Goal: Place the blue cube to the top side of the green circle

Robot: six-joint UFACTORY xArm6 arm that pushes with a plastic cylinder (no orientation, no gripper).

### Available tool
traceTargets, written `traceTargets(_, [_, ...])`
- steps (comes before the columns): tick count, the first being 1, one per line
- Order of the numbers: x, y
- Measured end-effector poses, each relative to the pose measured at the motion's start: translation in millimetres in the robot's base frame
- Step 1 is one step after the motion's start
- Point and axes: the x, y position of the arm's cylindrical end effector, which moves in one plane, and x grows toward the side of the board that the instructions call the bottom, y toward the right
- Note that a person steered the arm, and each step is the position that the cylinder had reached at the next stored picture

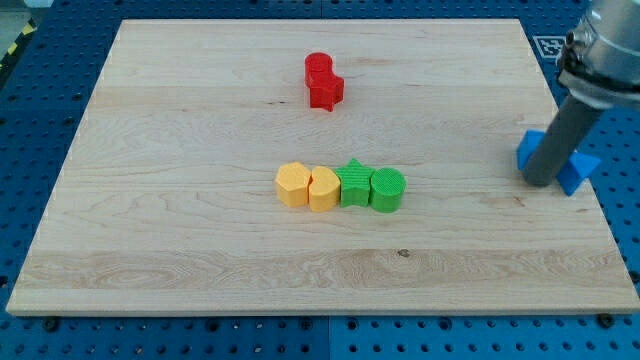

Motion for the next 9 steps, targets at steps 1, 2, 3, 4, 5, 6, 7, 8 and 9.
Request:
traceTargets(1, [-50,0])
traceTargets(2, [-45,4])
traceTargets(3, [-30,41])
traceTargets(4, [-60,89])
traceTargets(5, [-96,86])
traceTargets(6, [-96,23])
traceTargets(7, [-84,-48])
traceTargets(8, [-84,-60])
traceTargets(9, [-84,-11])
